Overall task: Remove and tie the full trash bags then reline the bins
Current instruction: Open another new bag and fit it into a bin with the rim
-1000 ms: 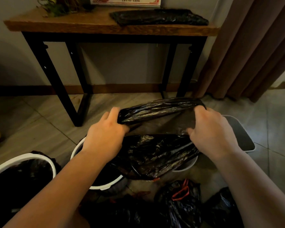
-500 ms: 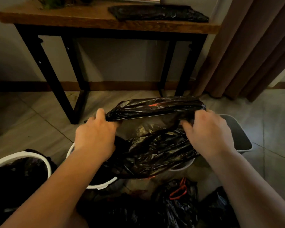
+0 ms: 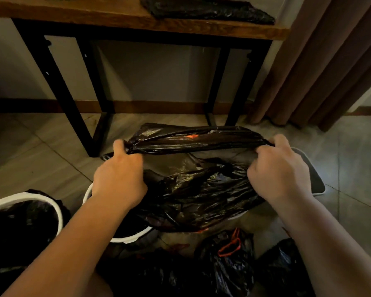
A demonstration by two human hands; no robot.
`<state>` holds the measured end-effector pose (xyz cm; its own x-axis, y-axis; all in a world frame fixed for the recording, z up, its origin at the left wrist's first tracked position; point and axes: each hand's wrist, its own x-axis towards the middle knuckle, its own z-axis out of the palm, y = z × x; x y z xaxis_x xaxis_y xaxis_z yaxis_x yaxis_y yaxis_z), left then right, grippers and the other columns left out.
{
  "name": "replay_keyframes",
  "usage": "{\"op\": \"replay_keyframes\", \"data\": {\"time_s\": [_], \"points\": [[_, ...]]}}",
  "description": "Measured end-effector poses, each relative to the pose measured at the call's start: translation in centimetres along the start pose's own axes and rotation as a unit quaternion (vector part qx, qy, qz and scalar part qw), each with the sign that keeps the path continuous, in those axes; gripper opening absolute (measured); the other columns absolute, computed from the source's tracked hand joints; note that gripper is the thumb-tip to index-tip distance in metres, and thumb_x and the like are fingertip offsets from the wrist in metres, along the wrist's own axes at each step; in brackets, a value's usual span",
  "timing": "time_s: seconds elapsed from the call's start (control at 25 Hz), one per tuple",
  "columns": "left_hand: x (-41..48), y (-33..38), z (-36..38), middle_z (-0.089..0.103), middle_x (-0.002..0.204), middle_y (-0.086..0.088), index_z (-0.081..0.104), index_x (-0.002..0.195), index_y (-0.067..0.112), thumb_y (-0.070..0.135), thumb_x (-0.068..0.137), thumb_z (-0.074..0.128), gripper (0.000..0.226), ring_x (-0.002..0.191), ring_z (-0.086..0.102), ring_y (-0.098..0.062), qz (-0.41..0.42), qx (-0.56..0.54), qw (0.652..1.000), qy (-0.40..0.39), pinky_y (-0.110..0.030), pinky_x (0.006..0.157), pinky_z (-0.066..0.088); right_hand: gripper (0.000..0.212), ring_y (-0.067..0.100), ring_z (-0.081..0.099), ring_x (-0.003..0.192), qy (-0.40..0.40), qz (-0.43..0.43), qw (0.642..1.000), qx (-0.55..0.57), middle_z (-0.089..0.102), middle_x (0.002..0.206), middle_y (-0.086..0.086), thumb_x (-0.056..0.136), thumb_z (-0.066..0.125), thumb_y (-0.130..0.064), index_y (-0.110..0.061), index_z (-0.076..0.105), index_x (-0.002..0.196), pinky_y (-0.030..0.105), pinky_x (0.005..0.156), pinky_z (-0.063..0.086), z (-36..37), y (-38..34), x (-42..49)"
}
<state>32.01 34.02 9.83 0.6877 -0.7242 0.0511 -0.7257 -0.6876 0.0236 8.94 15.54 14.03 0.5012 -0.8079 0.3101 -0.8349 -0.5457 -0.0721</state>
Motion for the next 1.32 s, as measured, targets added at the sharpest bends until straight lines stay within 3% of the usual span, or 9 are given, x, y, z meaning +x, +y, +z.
{"op": "replay_keyframes", "data": {"time_s": [0.12,0.2,0.28,0.4,0.6,0.8,1.04,1.2,1.32], "points": [[0.0,0.0,-0.1,0.050,0.131,-0.008,0.068,0.105,0.021,0.038,0.081,0.077,0.030,0.081,0.067,-0.036,0.008,-0.024,0.999,0.036,-0.039,0.062,0.053,0.029,0.006,0.025,0.051,0.038,-0.026,0.999,-0.021,0.042,0.086,-0.004,0.094,0.063,-0.028,-0.024,0.046,0.071,0.022,0.046,0.016,0.1,-0.4,-0.4],[0.1,-0.2,-0.2,0.063,0.113,-0.008,0.075,0.097,0.018,0.028,0.085,0.071,0.016,0.082,0.068,-0.039,0.033,-0.047,0.995,0.078,-0.043,0.063,0.057,0.025,0.005,0.026,0.051,0.010,-0.034,0.998,-0.043,0.041,0.076,-0.009,0.084,0.069,-0.020,-0.028,0.050,0.070,0.021,0.047,0.015,0.0,0.0,-0.3],[0.4,-0.8,0.2,0.065,0.116,-0.008,0.079,0.099,0.021,0.018,0.085,0.065,0.020,0.091,0.069,-0.037,0.077,-0.042,0.993,0.080,-0.045,0.068,0.059,0.017,0.010,0.037,0.052,-0.033,-0.031,0.997,-0.056,0.043,0.074,-0.010,0.080,0.070,-0.018,-0.028,0.060,0.070,0.022,0.047,0.019,-0.1,1.0,-0.1],[0.6,-1.8,1.2,0.054,0.123,-0.001,0.079,0.097,0.032,0.018,0.084,0.065,0.024,0.084,0.068,-0.029,0.143,-0.026,0.989,0.040,-0.037,0.066,0.056,0.012,0.015,0.046,0.057,-0.067,-0.010,0.994,-0.084,0.049,0.073,-0.009,0.083,0.070,-0.024,-0.029,0.061,0.076,0.024,0.046,0.023,-0.2,2.2,0.0],[-0.3,-2.1,2.1,0.053,0.129,0.001,0.082,0.104,0.032,0.017,0.077,0.082,0.031,0.076,0.069,-0.022,0.240,-0.084,0.967,0.025,-0.033,0.067,0.061,0.032,0.016,0.051,0.057,-0.097,0.023,0.993,-0.061,0.053,0.070,-0.004,0.081,0.071,-0.025,-0.029,0.042,0.069,0.027,0.045,0.033,0.0,2.9,-0.2],[-0.5,-1.9,3.2,0.030,0.140,0.004,0.061,0.131,0.035,0.043,0.073,0.084,0.062,0.099,0.067,-0.022,0.183,-0.099,0.977,-0.053,-0.033,0.085,0.058,0.018,0.017,0.055,0.068,-0.139,-0.001,0.988,-0.061,0.052,0.078,-0.009,0.081,0.069,-0.025,-0.032,0.053,0.082,0.033,0.055,0.048,-0.7,3.9,-1.4],[-1.1,-3.1,2.8,0.026,0.152,0.009,0.050,0.135,0.054,0.028,0.078,0.072,0.066,0.123,0.059,-0.021,0.199,-0.107,0.969,-0.099,-0.039,0.095,0.058,0.015,0.018,0.057,0.072,-0.241,-0.053,0.961,-0.124,0.052,0.079,-0.010,0.076,0.058,-0.025,-0.031,0.048,0.085,0.029,0.054,0.043,-1.4,4.4,-2.5],[-0.6,-3.5,2.8,0.046,0.150,0.015,0.065,0.132,0.050,0.009,0.081,0.057,0.066,0.139,0.048,-0.012,0.280,-0.123,0.943,-0.131,-0.035,0.115,0.042,0.003,0.015,0.070,0.080,-0.270,-0.142,0.931,-0.200,0.050,0.068,-0.012,0.079,0.051,-0.036,-0.034,0.052,0.080,0.032,0.062,0.056,-1.6,5.5,-2.7],[-0.8,-2.9,4.7,0.047,0.141,0.014,0.068,0.128,0.036,0.015,0.079,0.064,0.053,0.132,0.052,-0.011,0.253,-0.112,0.950,-0.142,-0.030,0.110,0.045,0.035,0.015,0.070,0.077,-0.274,-0.164,0.919,-0.231,0.043,0.062,-0.011,0.085,0.050,-0.063,-0.032,0.044,0.069,0.030,0.057,0.048,-0.3,7.1,-3.3]]}}
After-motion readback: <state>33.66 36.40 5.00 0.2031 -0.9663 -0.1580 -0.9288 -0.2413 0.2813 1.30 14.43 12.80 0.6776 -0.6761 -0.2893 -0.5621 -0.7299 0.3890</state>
